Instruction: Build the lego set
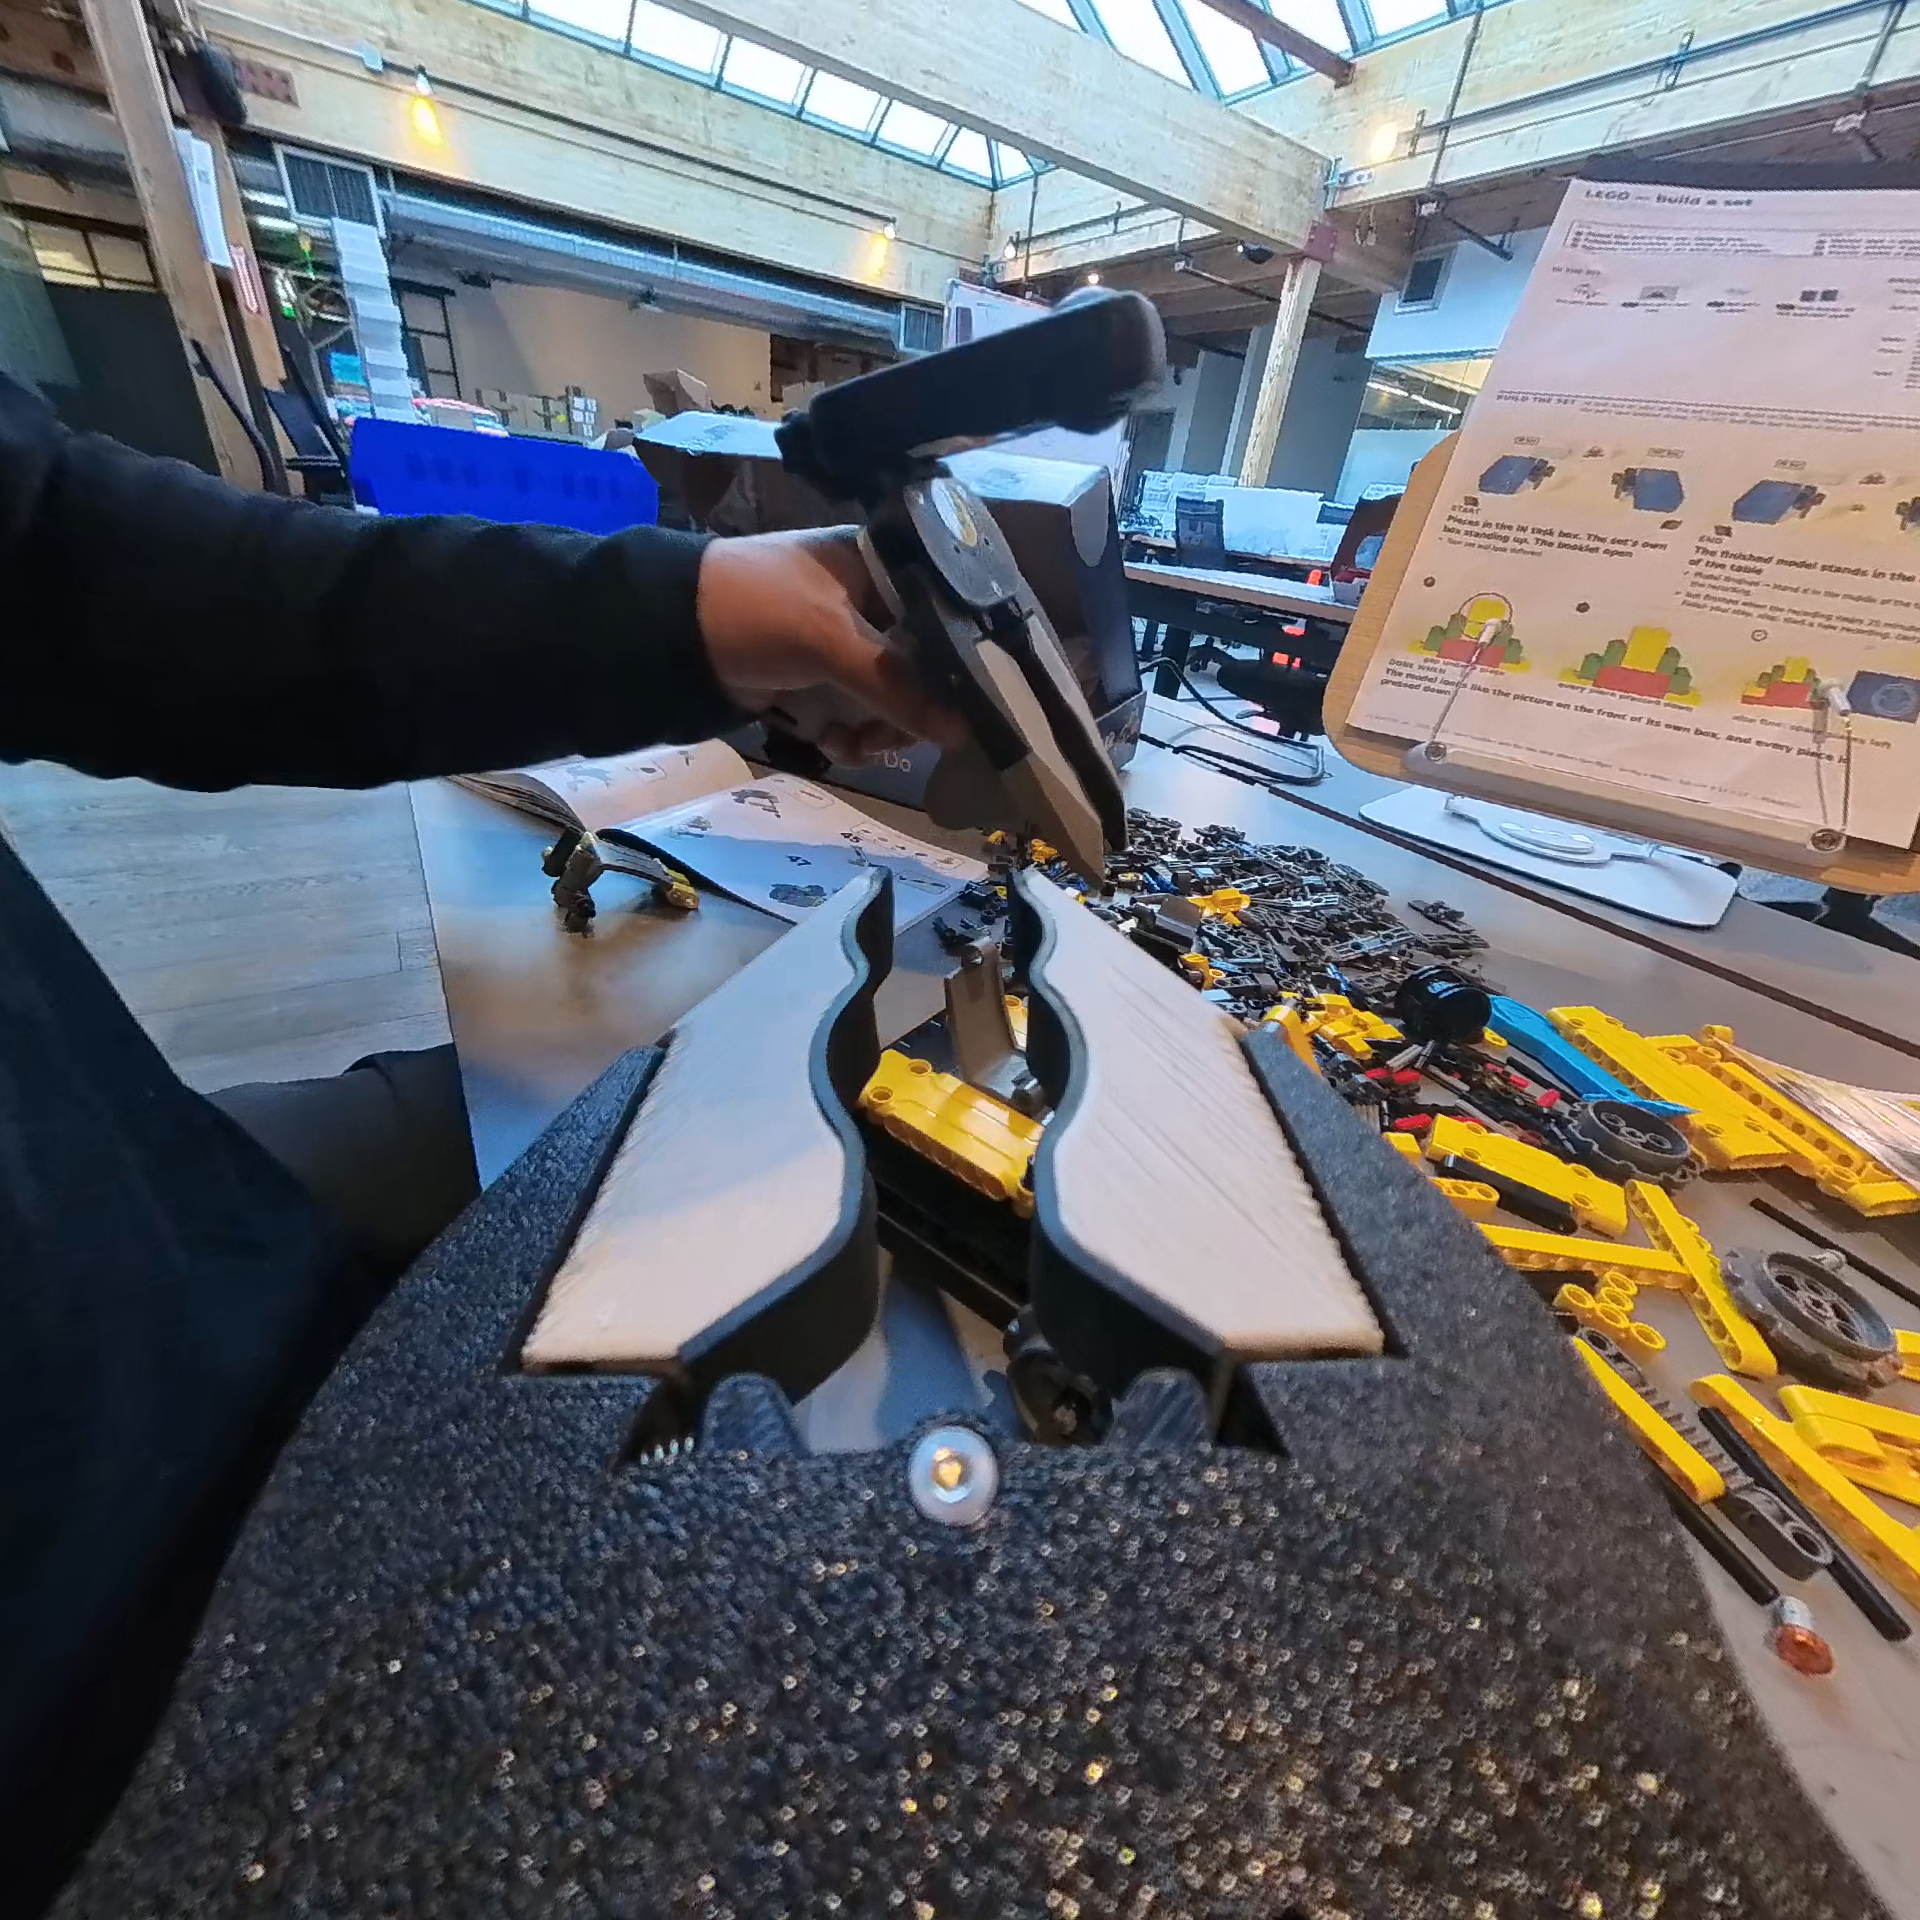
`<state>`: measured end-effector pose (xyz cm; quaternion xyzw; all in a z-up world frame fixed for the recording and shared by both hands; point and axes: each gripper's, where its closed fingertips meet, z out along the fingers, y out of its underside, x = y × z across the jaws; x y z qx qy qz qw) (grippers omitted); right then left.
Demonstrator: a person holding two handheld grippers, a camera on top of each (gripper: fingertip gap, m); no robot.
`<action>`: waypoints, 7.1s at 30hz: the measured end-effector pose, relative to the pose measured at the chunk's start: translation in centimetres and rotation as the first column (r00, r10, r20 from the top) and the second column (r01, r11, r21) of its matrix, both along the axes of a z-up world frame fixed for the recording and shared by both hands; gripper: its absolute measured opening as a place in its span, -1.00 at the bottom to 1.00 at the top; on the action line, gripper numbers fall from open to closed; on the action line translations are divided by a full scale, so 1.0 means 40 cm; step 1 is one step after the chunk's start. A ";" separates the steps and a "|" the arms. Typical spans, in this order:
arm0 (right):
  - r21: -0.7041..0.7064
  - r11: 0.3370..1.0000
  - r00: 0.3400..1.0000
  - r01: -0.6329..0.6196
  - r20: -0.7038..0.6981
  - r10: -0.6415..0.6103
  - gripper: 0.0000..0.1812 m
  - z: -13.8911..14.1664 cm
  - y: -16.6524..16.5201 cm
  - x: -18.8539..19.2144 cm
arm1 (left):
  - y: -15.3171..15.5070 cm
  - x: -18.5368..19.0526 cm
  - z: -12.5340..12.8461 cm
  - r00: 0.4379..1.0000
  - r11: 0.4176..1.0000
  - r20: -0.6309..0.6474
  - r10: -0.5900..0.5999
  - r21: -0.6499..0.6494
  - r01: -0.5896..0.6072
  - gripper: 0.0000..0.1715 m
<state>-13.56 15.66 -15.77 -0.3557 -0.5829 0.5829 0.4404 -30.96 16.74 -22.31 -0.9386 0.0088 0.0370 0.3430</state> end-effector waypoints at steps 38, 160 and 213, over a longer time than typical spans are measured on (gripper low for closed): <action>-0.064 0.997 0.998 -0.053 -0.044 0.051 -0.80 0.020 0.004 0.018 | 0.019 0.369 -0.079 0.901 0.892 0.149 -0.407 -0.148 0.428 -0.06; -0.175 0.955 0.900 -0.241 0.327 0.287 -0.79 0.028 -0.072 -0.002 | -0.176 0.133 0.128 0.988 0.948 0.118 0.096 0.290 -0.127 -0.54; 0.232 0.931 0.918 -0.283 0.345 0.194 -0.75 -0.149 -0.154 -0.014 | -0.147 0.158 0.069 0.986 0.934 0.114 0.124 0.323 -0.155 -0.92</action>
